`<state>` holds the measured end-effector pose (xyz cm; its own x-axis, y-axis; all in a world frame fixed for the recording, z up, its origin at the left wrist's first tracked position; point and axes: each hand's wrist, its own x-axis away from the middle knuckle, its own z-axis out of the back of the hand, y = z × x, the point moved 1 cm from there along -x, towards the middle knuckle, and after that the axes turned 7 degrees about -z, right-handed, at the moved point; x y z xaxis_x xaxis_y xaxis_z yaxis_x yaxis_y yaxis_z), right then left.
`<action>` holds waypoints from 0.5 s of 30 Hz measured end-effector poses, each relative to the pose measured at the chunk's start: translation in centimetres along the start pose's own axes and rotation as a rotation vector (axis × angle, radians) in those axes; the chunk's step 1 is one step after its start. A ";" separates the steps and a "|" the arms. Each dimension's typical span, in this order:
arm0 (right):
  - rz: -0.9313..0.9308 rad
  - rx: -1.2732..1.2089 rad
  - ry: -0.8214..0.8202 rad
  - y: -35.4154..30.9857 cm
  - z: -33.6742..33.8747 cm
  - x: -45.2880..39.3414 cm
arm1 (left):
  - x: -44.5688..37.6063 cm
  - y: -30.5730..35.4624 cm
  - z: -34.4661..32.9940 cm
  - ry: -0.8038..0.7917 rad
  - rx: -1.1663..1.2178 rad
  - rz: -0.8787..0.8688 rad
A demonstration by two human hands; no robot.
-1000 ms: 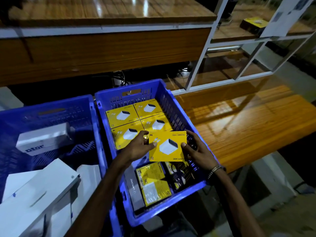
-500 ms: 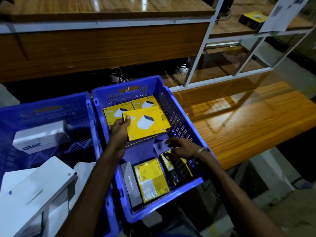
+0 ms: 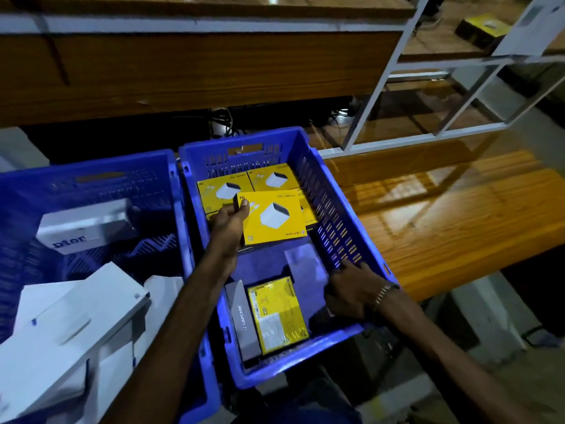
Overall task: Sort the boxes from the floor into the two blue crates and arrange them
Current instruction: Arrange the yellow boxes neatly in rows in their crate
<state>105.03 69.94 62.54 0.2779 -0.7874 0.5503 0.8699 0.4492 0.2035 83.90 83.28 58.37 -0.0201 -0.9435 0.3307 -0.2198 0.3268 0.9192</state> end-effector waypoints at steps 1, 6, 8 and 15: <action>0.072 -0.011 -0.050 -0.3 0.1 0.9 | -0.1 -0.1 0.1 0.001 0.005 -0.002; -0.027 -0.312 -0.147 0.5 0.1 -1.5 | -0.6 0.0 0.1 0.026 0.005 0.033; -0.056 -0.413 -0.225 0.1 0.4 -4.6 | -0.9 -0.3 0.3 0.035 0.003 0.038; -0.009 -0.373 -0.288 -4.4 1.4 -10.5 | -0.9 -0.6 0.6 0.037 -0.013 0.028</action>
<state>97.72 76.84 56.96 0.1915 -0.6175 0.7629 0.9733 0.2196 -0.0666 83.49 83.91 57.38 0.0105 -0.9312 0.3643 -0.2067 0.3544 0.9120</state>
